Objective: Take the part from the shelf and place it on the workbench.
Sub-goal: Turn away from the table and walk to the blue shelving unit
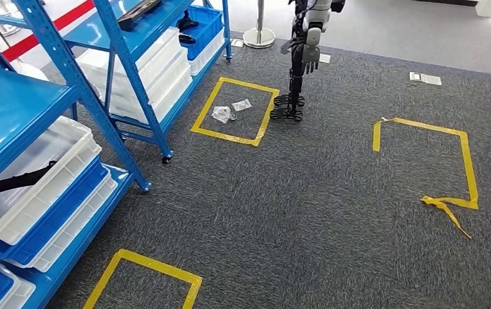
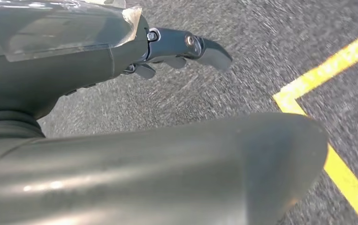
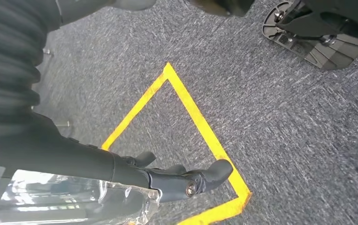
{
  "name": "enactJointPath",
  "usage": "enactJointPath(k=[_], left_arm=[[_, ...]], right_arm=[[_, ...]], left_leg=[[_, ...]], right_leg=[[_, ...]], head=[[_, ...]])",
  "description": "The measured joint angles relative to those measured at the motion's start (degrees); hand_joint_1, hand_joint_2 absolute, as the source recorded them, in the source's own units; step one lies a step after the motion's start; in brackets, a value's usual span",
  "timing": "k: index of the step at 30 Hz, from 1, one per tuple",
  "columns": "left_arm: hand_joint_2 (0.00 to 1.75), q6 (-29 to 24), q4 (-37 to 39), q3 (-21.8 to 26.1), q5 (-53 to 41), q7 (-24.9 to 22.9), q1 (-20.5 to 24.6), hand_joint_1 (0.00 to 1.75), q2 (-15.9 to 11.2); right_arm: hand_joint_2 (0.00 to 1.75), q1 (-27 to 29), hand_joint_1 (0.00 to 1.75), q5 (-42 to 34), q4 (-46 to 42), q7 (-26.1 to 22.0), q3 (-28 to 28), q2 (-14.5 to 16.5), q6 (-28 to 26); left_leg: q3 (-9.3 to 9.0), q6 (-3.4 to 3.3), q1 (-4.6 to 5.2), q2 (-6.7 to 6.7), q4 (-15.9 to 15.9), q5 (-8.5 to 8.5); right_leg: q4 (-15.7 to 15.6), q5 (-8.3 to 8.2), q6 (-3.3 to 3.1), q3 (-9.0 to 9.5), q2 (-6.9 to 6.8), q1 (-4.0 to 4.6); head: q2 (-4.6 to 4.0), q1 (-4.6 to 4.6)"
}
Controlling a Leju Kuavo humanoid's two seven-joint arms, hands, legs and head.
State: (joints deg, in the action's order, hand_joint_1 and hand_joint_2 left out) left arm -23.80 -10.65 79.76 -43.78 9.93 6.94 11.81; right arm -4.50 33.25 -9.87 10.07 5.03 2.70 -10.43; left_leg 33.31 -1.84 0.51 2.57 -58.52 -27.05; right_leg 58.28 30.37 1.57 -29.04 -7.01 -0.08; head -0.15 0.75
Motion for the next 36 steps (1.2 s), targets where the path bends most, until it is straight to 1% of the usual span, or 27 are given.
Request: enactJointPath(k=[1,2,4,5,6,7,8,9,10,11,12,15,17,19,20,21,22,23,24,25,27,29,31,32,34,35,36], left_arm=[[0.0,0.0,0.0,0.0,0.0,0.0,-0.1,0.0,0.0],[0.0,0.1,0.0,0.0,0.0,0.0,0.0,0.0,0.0],[0.0,0.4,0.0,0.0,0.0,0.1,0.1,0.0,0.1],[0.0,0.5,0.0,0.0,0.0,0.1,0.2,0.0,0.1],[0.0,0.5,0.0,0.0,0.0,0.1,0.1,0.0,0.1],[0.0,0.5,0.0,0.0,0.0,0.1,0.1,0.0,0.1],[0.0,0.6,0.0,0.0,0.0,0.1,0.0,0.0,0.1],[0.0,0.6,0.0,0.0,0.0,0.1,0.0,0.0,0.1],[0.0,0.6,0.0,0.0,0.0,0.1,0.0,0.0,0.1],[0.0,0.6,0.0,0.0,0.0,0.1,0.0,0.0,0.1],[0.0,0.6,0.0,0.0,0.0,0.1,0.0,0.0,0.1],[0.0,0.7,0.0,0.0,-0.2,0.2,-0.2,0.0,0.1],[0.0,0.8,0.0,0.0,-0.4,0.4,-0.3,0.0,0.1],[0.0,0.9,0.0,0.0,-0.5,0.5,-0.1,0.0,0.1],[0.0,1.0,0.0,0.0,-0.5,0.5,0.0,0.0,0.1],[0.0,1.0,0.0,-0.1,-0.5,0.5,0.0,0.0,0.1],[0.0,1.0,0.0,-0.1,-0.5,0.5,0.0,0.0,0.2],[0.0,1.0,0.0,-0.1,-0.6,0.5,0.0,0.0,0.2],[0.0,1.0,0.0,-0.1,-0.6,0.4,-0.1,0.0,0.2],[0.0,1.0,0.0,-0.1,-0.6,0.3,-0.2,0.0,0.2],[0.0,1.0,0.0,-0.1,-0.6,0.2,0.0,0.0,0.1],[0.0,1.0,0.0,-0.1,-0.6,0.2,0.2,0.0,0.0],[0.0,1.0,0.0,-0.2,-0.6,0.3,0.2,0.0,0.0],[0.0,1.0,0.0,-0.2,-0.6,0.4,0.1,0.0,0.0],[0.0,1.0,0.0,-0.2,-0.6,0.5,0.1,0.0,-0.1],[0.0,1.0,0.0,-0.2,-0.5,0.5,0.1,0.0,-0.1],[0.0,0.9,0.0,-0.2,-0.5,0.6,0.2,0.0,0.0]], right_arm=[[1.75,-0.1,0.0,0.0,0.0,0.0,0.0,0.0,0.0],[1.75,-0.1,0.0,-0.1,0.0,0.0,0.0,-0.1,-0.1],[1.75,0.1,0.0,-0.1,0.0,0.0,0.0,-0.2,-0.1],[1.75,0.2,0.0,-0.1,0.0,0.0,0.0,-0.2,-0.1],[1.75,0.3,0.0,-0.1,0.0,0.0,0.0,-0.2,-0.1],[1.75,0.4,0.0,-0.1,0.0,0.0,0.0,-0.2,-0.1],[1.75,0.5,0.0,-0.1,0.0,0.0,0.0,-0.2,-0.1],[1.75,0.5,0.0,-0.1,0.0,0.0,0.0,-0.3,-0.1],[1.75,0.5,0.0,-0.1,0.0,0.0,0.0,-0.2,-0.1],[1.75,0.5,0.0,-0.1,0.0,0.0,0.0,-0.2,-0.1],[1.75,0.5,0.0,-0.1,0.0,0.0,0.0,-0.2,-0.2],[1.75,0.2,0.0,-0.3,0.0,0.0,0.0,0.0,-0.2],[1.75,0.2,0.0,-0.5,0.0,0.0,-0.1,0.1,-0.2],[1.75,0.4,0.0,-0.7,0.0,-0.1,-0.2,0.1,-0.4],[1.75,0.5,0.0,-0.8,0.0,-0.1,-0.3,0.1,-0.4],[1.75,0.7,0.0,-0.9,0.0,-0.1,-0.5,0.1,-0.4],[1.75,0.9,0.0,-0.9,0.0,-0.2,-0.6,0.0,-0.5],[1.75,0.9,0.0,-0.9,0.1,-0.2,-0.8,0.0,-0.5],[1.75,1.0,0.0,-0.9,0.1,-0.3,-0.9,0.0,-0.5],[1.75,0.9,0.0,-0.8,0.1,-0.4,-0.9,0.0,-0.5],[1.75,0.8,0.0,-0.6,0.1,-0.6,-0.9,0.1,-0.5],[1.75,0.8,0.0,-0.3,0.1,-0.8,-1.0,0.1,-0.5],[1.75,0.6,0.0,-0.1,0.0,-0.8,-1.0,0.1,-0.5],[1.75,0.6,0.0,0.0,0.0,-0.8,-1.0,0.0,-0.5],[1.75,0.5,0.0,0.0,0.0,-0.8,-1.0,0.0,-0.5],[1.75,0.6,0.0,0.0,0.0,-0.8,-1.0,0.0,-0.5],[1.75,0.6,0.0,0.0,0.0,-0.8,-1.0,0.0,-0.4]], left_leg=[[-0.19,-0.25,-0.18,-0.55,0.4,0.23],[-0.34,-0.57,-0.44,-1.28,0.7,0.53],[-0.4,-0.93,-0.7,-2.75,1.0,0.86],[-0.34,-1.02,-0.74,-3.6,1.0,0.92],[-0.35,-1.02,-0.76,-4.36,0.9,0.93],[-0.39,-0.99,-0.81,-5.16,0.9,0.92],[-0.44,-0.91,-0.89,-5.96,0.8,0.9],[-0.41,-0.63,-1.02,-6.93,0.6,0.8],[-0.34,-0.26,-1.04,-7.82,0.3,0.65],[-0.23,0.14,-1.03,-8.57,0.0,0.5],[-0.08,0.54,-1.0,-9.19,-0.2,0.4],[0.22,1.24,-1.16,-10.07,-0.1,0.63],[0.83,1.6,-1.15,-8.29,-1.2,-0.15],[3.07,1.91,-1.06,-4.98,-6.0,-2.99],[4.77,2.04,-1.08,-3.96,-9.4,-4.72],[6.56,2.14,-1.12,-3.35,-13.0,-6.23],[7.84,2.15,-1.13,-3.07,-15.6,-6.99],[8.3,2.08,-1.12,-2.9,-16.5,-6.82],[7.72,1.93,-1.11,-2.73,-15.4,-5.71],[6.1,1.64,-1.05,-2.3,-12.3,-3.93],[2.01,0.8,-0.57,0.47,-4.6,-0.97],[0.27,0.24,0.09,2.23,-0.9,-0.26],[0.28,-0.11,0.34,0.85,-0.5,-0.06],[0.07,-0.34,0.21,0.09,-0.1,0.25],[-0.39,-0.85,-0.31,-1.44,0.8,0.93],[-0.37,-0.98,-0.5,-2.2,1.0,1.1],[-0.3,-1.08,-0.56,-3.05,1.0,1.16]], right_leg=[[0.3,0.3,0.19,-0.03,0.78,-0.02],[2.4,1.4,0.21,-0.93,2.35,-0.06],[9.6,4.54,-0.05,-4.28,5.68,-0.26],[13.7,6.03,-0.12,-6.29,6.51,-0.34],[15.9,6.52,0.1,-7.53,6.67,-0.44],[16.3,6.13,0.56,-7.92,6.74,-0.58],[14.7,4.98,1.2,-7.43,6.85,-0.78],[10.5,2.96,2.08,-5.78,7.76,-1.21],[6.4,1.22,2.66,-4.12,8.75,-1.47],[3.1,-0.1,2.77,-2.79,9.52,-1.71],[0.9,-0.93,2.56,-1.85,10.15,-1.82],[0.8,-1.2,0.95,-1.56,8.94,-1.56],[0.7,-1.4,0.19,-1.51,7.93,-1.71],[0.7,-1.4,-0.4,-1.55,6.77,-1.6],[0.7,-1.33,-0.62,-1.59,6.11,-1.45],[0.7,-1.25,-0.73,-1.63,5.36,-1.28],[0.7,-1.18,-0.83,-1.65,4.61,-1.14],[0.7,-1.11,-0.91,-1.64,3.89,-1.03],[0.7,-1.04,-0.98,-1.57,3.2,-0.94],[0.7,-0.97,-1.04,-1.44,2.56,-0.86],[0.7,-0.72,-0.95,-1.1,1.37,-0.51],[0.7,-0.47,-0.6,-0.87,0.23,-0.21],[0.4,-0.39,-0.09,-0.53,-0.98,-0.07],[0.5,-0.18,0.18,-0.45,-0.62,-0.12],[3.7,1.56,0.26,-1.75,2.44,-0.15],[7.0,3.02,0.1,-3.32,4.51,-0.34],[10.7,4.5,-0.06,-5.21,5.82,-0.38]], head=[[0.0,-0.08],[0.0,-0.17],[0.0,-0.42],[0.0,-0.48],[0.0,-0.49],[0.0,-0.5],[0.0,-0.49],[0.0,-0.51],[0.0,-0.6],[0.0,-0.69],[0.0,-0.72],[0.0,-0.61],[0.0,-0.4],[0.0,0.06],[0.0,0.24],[0.0,0.3],[0.0,0.28],[0.0,0.3],[0.0,0.31],[0.0,0.31],[0.0,0.27],[0.0,0.23],[0.0,0.27],[0.0,0.22],[0.0,0.01],[0.01,-0.17],[0.01,-0.31]])
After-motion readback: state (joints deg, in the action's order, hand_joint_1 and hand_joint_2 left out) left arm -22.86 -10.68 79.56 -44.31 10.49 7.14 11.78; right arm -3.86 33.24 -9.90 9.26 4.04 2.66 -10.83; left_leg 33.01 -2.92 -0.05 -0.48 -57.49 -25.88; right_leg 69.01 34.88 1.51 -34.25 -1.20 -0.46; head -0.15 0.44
